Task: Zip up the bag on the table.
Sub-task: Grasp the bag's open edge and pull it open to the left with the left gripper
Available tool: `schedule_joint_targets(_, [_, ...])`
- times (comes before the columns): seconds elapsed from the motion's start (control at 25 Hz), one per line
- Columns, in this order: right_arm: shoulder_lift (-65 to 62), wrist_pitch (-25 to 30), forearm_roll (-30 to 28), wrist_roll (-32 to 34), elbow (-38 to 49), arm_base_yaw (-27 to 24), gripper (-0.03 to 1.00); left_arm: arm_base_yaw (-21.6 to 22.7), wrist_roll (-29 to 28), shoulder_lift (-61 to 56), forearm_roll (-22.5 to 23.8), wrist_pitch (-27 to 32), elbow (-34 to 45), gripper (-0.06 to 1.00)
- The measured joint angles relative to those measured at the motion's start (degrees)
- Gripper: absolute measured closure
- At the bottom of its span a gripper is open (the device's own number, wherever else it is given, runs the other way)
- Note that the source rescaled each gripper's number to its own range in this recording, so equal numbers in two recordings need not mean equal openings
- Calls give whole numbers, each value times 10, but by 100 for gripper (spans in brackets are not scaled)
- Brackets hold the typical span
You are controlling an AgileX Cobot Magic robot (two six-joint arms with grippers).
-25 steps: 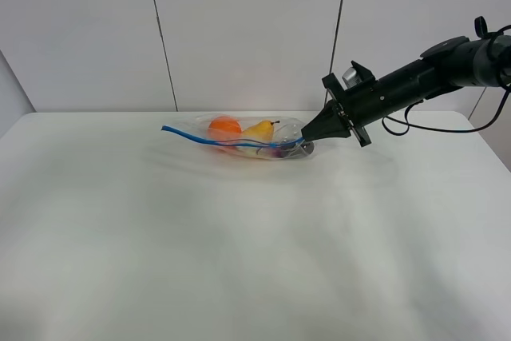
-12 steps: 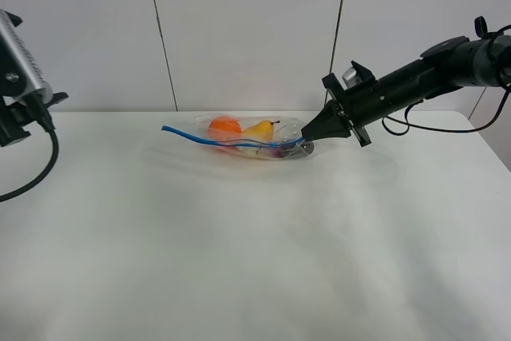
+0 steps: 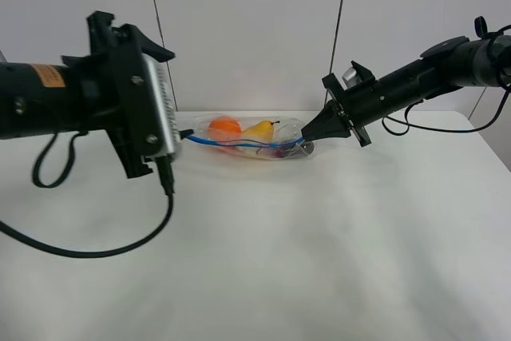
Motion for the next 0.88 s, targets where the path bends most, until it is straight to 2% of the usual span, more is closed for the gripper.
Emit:
schedule_joint_targets(0.12, [0,0,0,0,0,0,96,-41,0,50,0,-62,0,-6])
schedule_joint_targets(0.28, [0,0,0,0,0,0,96,-68,0,122,0,-153,0,-6])
schedule_joint_targets(0.4, [0,0,0,0,0,0,96,-72,-7,174,0,-200,-9,-6])
schedule_joint_targets(0.72, [0,0,0,0,0,0,96,-72,-80,288,1,-328,-38,-6])
schedule_joint_targets(0.88, [0,0,0,1,0,0,96,-72,-101,337,44,-363,-52,-6])
